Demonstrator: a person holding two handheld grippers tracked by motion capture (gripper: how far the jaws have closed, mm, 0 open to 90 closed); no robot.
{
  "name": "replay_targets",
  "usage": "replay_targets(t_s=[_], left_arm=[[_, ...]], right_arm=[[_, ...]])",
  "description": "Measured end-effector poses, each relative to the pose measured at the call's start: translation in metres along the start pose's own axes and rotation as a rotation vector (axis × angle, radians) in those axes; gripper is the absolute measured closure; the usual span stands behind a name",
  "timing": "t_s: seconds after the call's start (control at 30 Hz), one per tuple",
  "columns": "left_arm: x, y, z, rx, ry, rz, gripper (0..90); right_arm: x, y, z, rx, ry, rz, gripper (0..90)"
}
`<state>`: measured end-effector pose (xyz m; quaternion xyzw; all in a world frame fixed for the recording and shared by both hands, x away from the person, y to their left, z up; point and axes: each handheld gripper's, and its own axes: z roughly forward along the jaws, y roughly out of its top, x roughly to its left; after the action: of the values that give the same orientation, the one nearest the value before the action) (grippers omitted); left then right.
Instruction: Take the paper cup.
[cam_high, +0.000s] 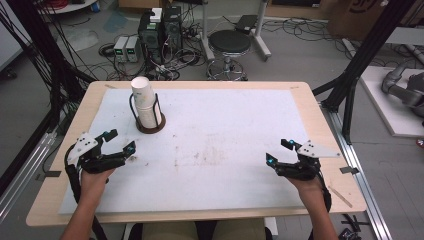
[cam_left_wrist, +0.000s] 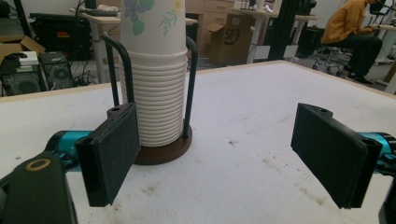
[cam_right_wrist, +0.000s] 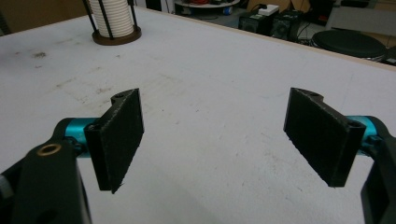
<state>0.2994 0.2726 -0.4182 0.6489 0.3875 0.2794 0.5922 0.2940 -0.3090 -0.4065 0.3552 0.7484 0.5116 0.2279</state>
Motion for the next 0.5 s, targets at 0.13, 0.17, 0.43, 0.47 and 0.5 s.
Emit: replay_targets(t_s=[0.13, 0.17, 0.43, 0.47, 0.5], left_arm=[[-0.0004, 0.0, 0.0006, 0.0, -0.004, -0.001, 15.7], [-0.0004, 0.0001, 0.0006, -0.002, -0.008, -0.005, 15.7], [-0.0015, 0.0025, 0.0056, 0.001, -0.016, -0.029, 15.2], [-0.0015, 0.0025, 0.0056, 0.001, -0.016, -0.029, 15.2], [-0.0013, 0.0052, 0.0073, 0.0, -0.015, -0.023, 15.2]], right_arm=[[-0.0001, -0.0004, -0.0005, 0.002, 0.0, -0.006, 20.3], [-0.0001, -0.0004, -0.0011, 0.001, 0.0, -0.002, 20.3], [-0.0004, -0.0005, -0.0009, 0.0, 0.005, 0.003, 20.3], [-0.0004, -0.0005, -0.0009, 0.0, 0.005, 0.003, 20.3], [-0.0011, -0.0004, -0.0009, -0.005, 0.006, 0.003, 20.3]])
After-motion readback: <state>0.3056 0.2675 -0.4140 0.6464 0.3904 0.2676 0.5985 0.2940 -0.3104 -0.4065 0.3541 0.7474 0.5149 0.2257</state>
